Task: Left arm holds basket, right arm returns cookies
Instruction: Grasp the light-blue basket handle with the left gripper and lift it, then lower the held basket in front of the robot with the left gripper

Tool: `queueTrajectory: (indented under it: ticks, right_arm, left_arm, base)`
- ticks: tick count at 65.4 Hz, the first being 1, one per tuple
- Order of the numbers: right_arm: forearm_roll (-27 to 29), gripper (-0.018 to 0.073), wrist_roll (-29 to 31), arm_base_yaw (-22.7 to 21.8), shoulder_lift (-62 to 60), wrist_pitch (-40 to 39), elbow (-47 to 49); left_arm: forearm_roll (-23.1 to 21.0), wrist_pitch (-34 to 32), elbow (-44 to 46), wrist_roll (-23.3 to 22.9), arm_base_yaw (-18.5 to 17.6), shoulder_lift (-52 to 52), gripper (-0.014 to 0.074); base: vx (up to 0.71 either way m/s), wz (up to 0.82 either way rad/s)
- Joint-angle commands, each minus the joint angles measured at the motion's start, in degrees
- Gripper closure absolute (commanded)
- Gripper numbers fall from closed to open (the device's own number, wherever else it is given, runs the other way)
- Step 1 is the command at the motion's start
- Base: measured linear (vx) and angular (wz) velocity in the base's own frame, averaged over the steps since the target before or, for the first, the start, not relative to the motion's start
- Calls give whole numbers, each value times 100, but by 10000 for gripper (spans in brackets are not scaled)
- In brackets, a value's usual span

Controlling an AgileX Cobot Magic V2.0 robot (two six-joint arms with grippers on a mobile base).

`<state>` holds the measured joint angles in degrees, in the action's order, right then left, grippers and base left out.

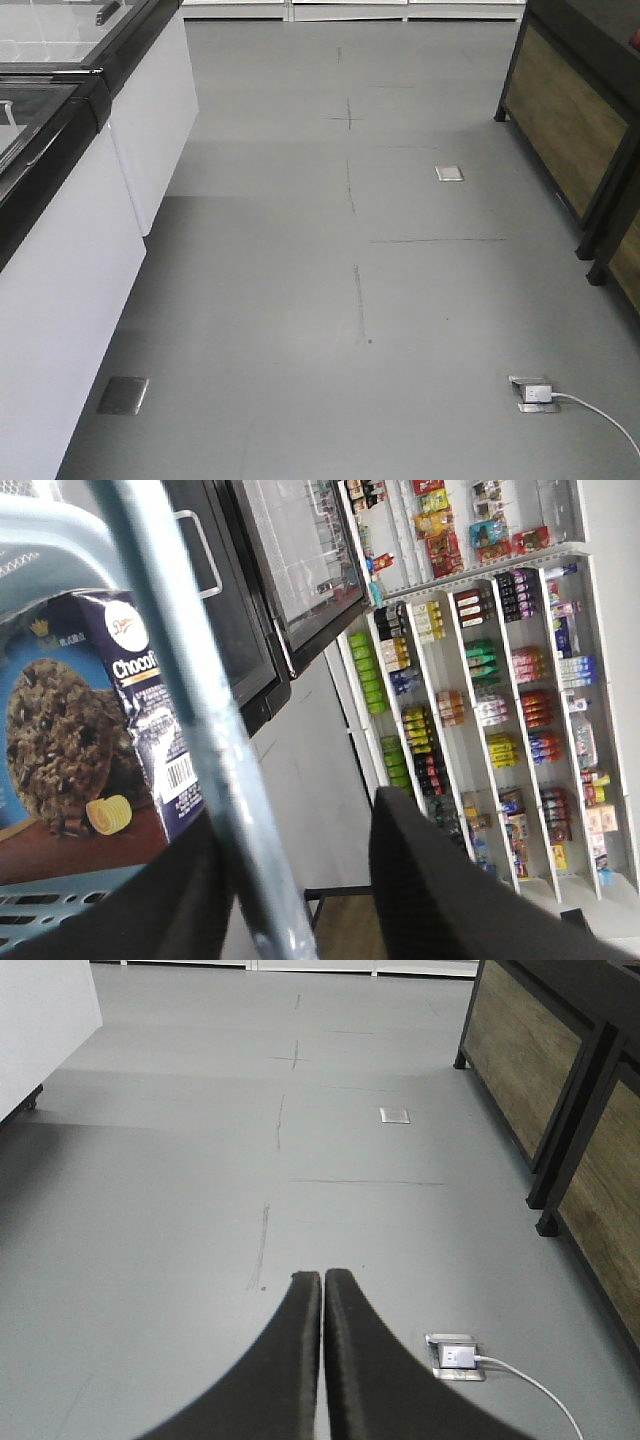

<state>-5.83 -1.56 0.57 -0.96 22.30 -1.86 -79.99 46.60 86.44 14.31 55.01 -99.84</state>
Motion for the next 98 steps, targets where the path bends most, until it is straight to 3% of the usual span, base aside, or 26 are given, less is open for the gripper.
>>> queueTrajectory:
  ticks: [1, 9, 20, 37, 47, 59, 83, 98]
  right_arm:
    - [-38, 563, 57, 8, -43, -421, 25]
    - [-38, 563, 57, 8, -43, -421, 25]
    - [-38, 563, 57, 8, -43, -421, 25]
    - [-38, 563, 57, 8, -42, -439, 25]
    - [-38, 563, 57, 8, -42, -439, 25]
    - [-38, 563, 57, 8, -42, -439, 25]
    - [-38, 563, 57, 8, -42, -439, 25]
    - [-38, 563, 57, 8, -42, -439, 25]
  left_arm:
    - [-725, -143, 194, 172, 14, 217, 447]
    - [-1191, -138, 194, 463, 14, 138, 601]
    - [-2190, 242, 194, 1179, 9, 121, 604]
    - [-2193, 974, 1027, 1188, -181, 121, 604]
    - [-2153, 1205, 1350, 1188, -621, 150, 604]
    - [-1822, 1243, 1350, 1150, -1540, 240, 604]
    - [-1601, 1155, 1321, 1187, -4064, 254, 604]
    - [-1107, 1268, 1227, 1167, -5245, 254, 604]
  base:
    - [0, 0]
    - [0, 0]
    - [0, 0]
    - [0, 0]
    - [0, 0]
    - [0, 0]
    - [0, 0]
    - [0, 0]
